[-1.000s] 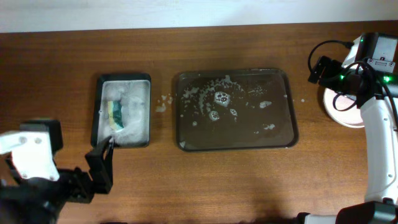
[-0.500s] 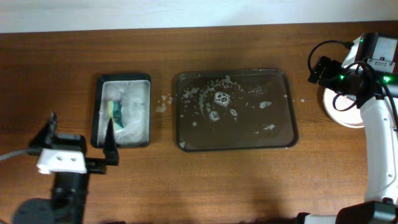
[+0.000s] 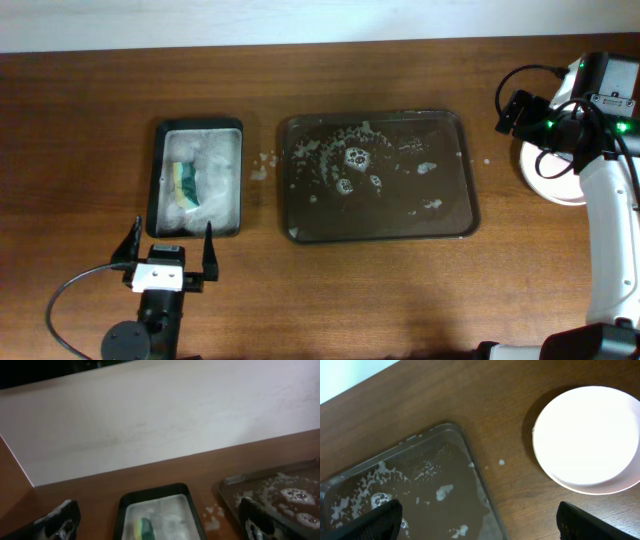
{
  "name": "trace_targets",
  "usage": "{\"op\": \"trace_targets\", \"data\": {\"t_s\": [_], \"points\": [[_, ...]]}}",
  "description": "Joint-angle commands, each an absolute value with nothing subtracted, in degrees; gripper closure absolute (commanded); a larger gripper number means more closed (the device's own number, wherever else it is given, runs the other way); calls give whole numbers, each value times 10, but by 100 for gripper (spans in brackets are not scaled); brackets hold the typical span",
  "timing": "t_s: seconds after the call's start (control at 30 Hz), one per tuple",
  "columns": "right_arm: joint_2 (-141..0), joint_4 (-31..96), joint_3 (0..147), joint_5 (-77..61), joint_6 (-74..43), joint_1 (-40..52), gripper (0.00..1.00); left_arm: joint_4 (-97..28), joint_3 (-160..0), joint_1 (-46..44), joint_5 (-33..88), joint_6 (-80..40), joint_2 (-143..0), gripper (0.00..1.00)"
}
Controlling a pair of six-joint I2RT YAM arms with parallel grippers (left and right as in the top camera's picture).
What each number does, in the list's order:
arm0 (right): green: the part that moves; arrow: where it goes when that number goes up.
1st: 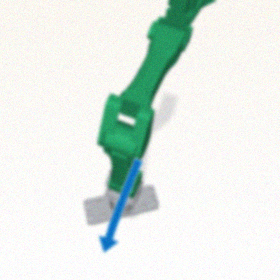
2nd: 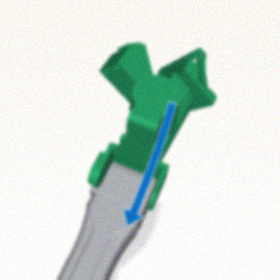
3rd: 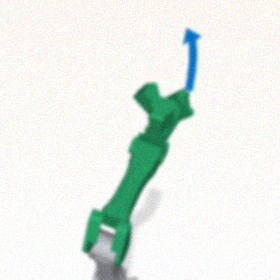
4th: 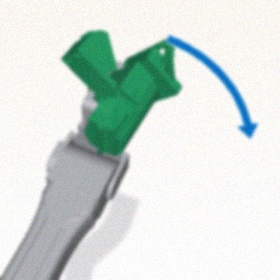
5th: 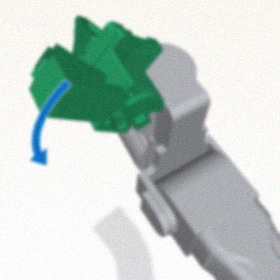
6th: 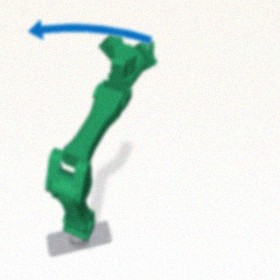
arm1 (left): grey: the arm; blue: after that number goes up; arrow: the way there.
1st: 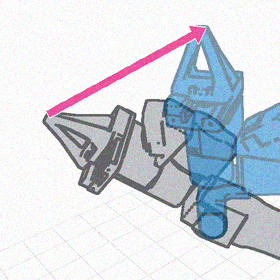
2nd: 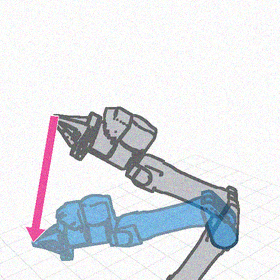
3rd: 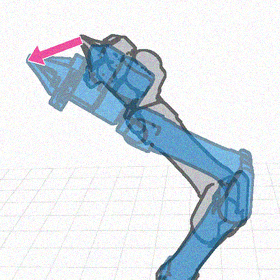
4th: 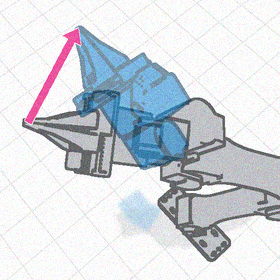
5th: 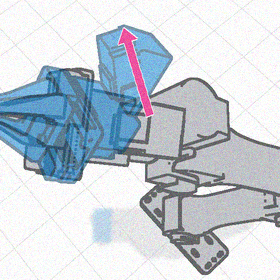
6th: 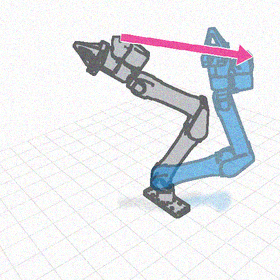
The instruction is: Clean dirty plates on tray and stack at the side
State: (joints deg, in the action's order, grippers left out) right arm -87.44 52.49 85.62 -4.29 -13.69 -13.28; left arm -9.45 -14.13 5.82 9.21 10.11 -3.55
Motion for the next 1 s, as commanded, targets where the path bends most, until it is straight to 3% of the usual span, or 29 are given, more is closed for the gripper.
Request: {"op": "trace_targets", "data": {"t_s": [0.0, 0.97], "points": [[-878, 525, 857, -38, -137, -131, 2, -81, -110, 62, 88, 109, -20, 1], [-878, 525, 857, -38, -137, -131, 2, 68, -5, 59, 103, 108, -3, 1]]}}
